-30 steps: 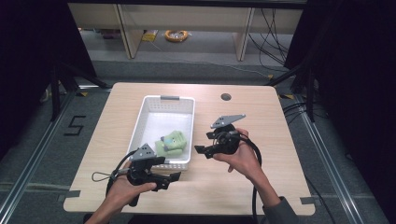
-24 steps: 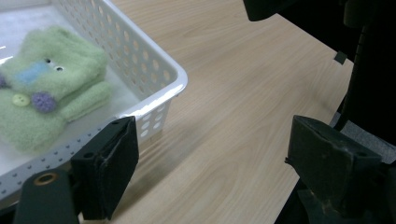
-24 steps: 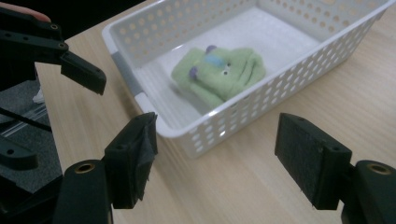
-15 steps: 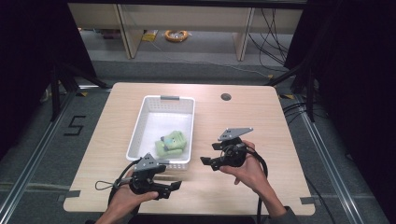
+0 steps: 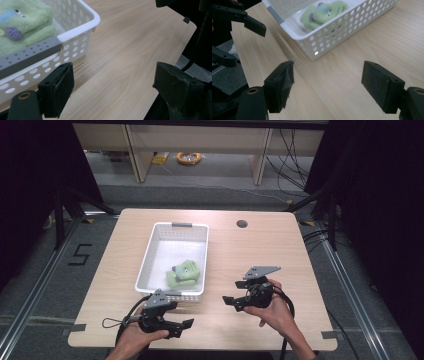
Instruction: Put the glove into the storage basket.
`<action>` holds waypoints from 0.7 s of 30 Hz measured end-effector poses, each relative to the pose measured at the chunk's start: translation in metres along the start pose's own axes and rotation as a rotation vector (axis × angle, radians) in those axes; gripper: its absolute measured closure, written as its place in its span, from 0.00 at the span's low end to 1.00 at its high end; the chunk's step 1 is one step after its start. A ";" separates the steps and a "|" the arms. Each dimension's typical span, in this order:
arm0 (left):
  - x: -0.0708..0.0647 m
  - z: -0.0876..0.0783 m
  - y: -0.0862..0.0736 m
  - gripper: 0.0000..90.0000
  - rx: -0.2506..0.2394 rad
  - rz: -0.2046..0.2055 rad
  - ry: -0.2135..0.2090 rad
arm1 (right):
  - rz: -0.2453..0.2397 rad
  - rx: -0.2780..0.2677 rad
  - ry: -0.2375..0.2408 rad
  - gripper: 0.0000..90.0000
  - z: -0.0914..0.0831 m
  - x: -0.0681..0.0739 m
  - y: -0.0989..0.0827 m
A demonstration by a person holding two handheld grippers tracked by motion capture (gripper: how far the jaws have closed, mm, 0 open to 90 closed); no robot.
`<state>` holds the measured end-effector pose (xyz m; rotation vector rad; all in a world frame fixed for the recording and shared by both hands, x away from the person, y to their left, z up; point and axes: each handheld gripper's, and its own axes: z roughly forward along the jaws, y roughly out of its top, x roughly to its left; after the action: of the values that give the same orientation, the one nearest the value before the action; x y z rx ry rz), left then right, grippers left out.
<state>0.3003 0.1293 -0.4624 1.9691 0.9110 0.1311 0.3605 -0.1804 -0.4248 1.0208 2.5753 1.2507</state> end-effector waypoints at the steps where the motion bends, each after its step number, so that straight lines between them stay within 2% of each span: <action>1: 0.000 0.000 -0.001 0.18 -0.001 -0.007 0.002 | -0.006 0.000 -0.003 0.30 -0.001 -0.001 -0.002; 2: -0.001 0.002 -0.002 0.18 -0.003 -0.014 -0.003 | 0.019 0.003 0.001 0.29 -0.001 0.000 -0.004; 3: 0.000 0.002 -0.003 0.18 0.002 0.001 -0.004 | 0.004 -0.001 -0.008 0.29 -0.002 -0.002 -0.006; 4: -0.001 0.003 -0.004 0.18 -0.008 -0.007 -0.002 | 0.037 -0.003 -0.001 0.29 -0.002 0.000 -0.008; 6: -0.001 0.004 -0.006 0.18 0.006 0.003 -0.004 | 0.022 0.002 -0.004 0.28 -0.004 -0.002 -0.011; 7: -0.002 0.005 -0.007 0.18 0.001 -0.006 -0.002 | 0.009 -0.001 -0.013 0.28 -0.005 -0.004 -0.013; 10: -0.001 0.005 -0.010 0.18 0.007 0.002 0.011 | 0.018 -0.017 -0.017 0.28 -0.006 -0.004 -0.019; 11: 0.000 0.006 -0.012 0.18 0.008 -0.002 0.006 | 0.042 -0.003 -0.004 0.28 -0.007 -0.002 -0.022; 12: -0.001 0.007 -0.014 0.18 0.009 -0.007 0.015 | 0.022 -0.014 -0.016 0.28 -0.007 -0.003 -0.024; 15: 0.000 0.010 -0.018 0.18 0.018 -0.005 0.005 | 0.022 -0.024 -0.006 0.28 -0.008 -0.002 -0.031; 16: -0.001 0.010 -0.020 0.18 0.025 0.000 0.019 | 0.019 -0.023 -0.002 0.28 -0.008 -0.002 -0.033; 18: -0.002 0.013 -0.023 0.18 0.033 0.010 0.020 | 0.022 -0.022 -0.001 0.28 -0.009 -0.001 -0.037; 19: -0.003 0.014 -0.024 0.18 0.038 0.006 0.005 | 0.033 -0.024 0.000 0.28 -0.009 0.001 -0.040; 20: -0.004 0.015 -0.025 0.18 0.041 0.002 0.004 | 0.025 -0.029 0.009 0.28 -0.008 0.000 -0.042; 21: -0.004 0.014 -0.026 0.18 0.058 0.013 0.003 | 0.046 -0.019 0.005 0.28 -0.009 0.002 -0.044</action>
<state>0.2891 0.1242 -0.4899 2.0291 0.9128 0.1169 0.3326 -0.2047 -0.4506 1.0799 2.5529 1.2876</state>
